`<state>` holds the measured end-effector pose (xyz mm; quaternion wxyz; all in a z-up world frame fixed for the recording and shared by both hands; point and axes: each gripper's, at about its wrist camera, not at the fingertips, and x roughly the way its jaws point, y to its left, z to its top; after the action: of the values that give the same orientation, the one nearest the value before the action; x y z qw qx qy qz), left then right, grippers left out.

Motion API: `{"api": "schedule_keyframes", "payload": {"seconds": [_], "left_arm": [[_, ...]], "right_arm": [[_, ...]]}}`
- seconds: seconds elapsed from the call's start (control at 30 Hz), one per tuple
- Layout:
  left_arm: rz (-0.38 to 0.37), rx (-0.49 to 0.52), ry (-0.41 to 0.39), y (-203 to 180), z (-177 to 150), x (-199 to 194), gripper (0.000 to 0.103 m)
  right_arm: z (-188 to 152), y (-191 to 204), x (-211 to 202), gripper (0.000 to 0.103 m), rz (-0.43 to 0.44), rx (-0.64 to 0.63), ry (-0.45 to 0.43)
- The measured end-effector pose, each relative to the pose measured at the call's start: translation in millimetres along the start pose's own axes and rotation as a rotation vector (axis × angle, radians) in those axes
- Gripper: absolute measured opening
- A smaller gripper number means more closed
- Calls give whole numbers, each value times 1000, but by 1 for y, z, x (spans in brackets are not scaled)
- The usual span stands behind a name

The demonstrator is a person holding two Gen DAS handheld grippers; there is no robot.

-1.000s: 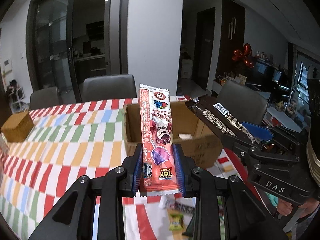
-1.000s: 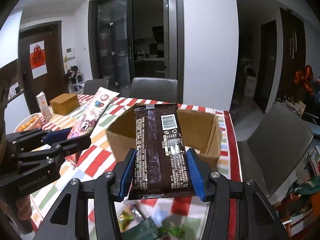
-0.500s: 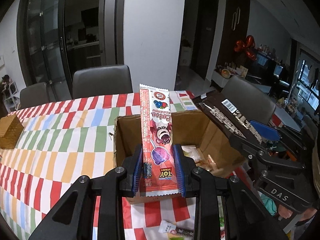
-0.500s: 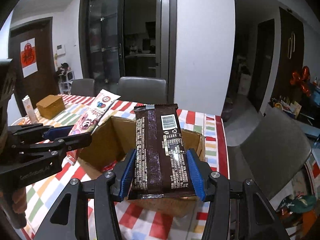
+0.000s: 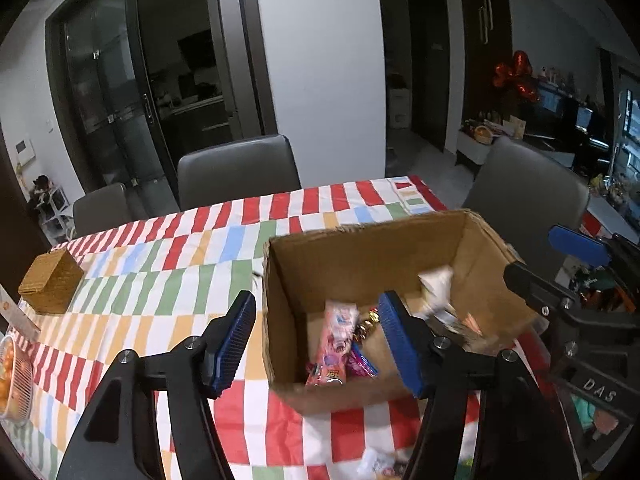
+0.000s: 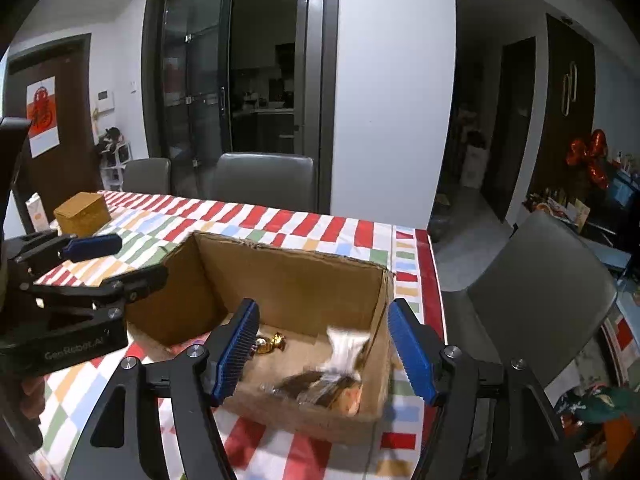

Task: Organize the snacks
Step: 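Carry both packs over the cardboard box and open both tools to drop them, then move both tools back toward the remaining snacks on the table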

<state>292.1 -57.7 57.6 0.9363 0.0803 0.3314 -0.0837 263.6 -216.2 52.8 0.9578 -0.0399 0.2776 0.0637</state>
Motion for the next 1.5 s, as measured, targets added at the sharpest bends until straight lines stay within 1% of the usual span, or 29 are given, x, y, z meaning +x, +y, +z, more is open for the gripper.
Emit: {"api": "schedule_keyframes", "payload": {"seconds": [0.1, 0.2, 0.3, 0.43, 0.53, 0.7, 0.87, 1.03, 1.2, 1.33, 1.5], "left_arm": [[-7, 8, -20, -2, -11, -18, 64], [-42, -2, -39, -3, -21, -39, 65], [-59, 4, -60, -6, -32, -59, 66], [-54, 21, -86, -10, -46, -79, 66], [-54, 24, -89, -10, -56, -88, 66], [-56, 32, -72, -12, -75, -99, 66], [-52, 41, -52, -18, -98, -103, 66], [-61, 44, -8, -22, -123, -101, 66], [-61, 40, 38, -27, -144, -93, 66], [-83, 20, 89, -31, -160, -83, 66], [-96, 11, 143, -35, -176, -70, 66]], "right_arm": [[-6, 0, -19, 68, 8, 11, -23], [-15, 1, -39, 68, 10, 24, -46], [-21, 1, -55, 68, 13, 36, -71], [-32, 5, -76, 68, 16, 30, -96], [-42, 5, -88, 68, 6, 31, -106], [-60, 7, -98, 68, -12, 40, -101], [-81, 8, -101, 68, -20, 63, -62], [-106, 7, -100, 68, -32, 97, -6], [-131, 9, -97, 68, -48, 90, 57], [-147, 7, -93, 68, -67, 86, 104], [-165, 4, -83, 68, -66, 92, 172]]}}
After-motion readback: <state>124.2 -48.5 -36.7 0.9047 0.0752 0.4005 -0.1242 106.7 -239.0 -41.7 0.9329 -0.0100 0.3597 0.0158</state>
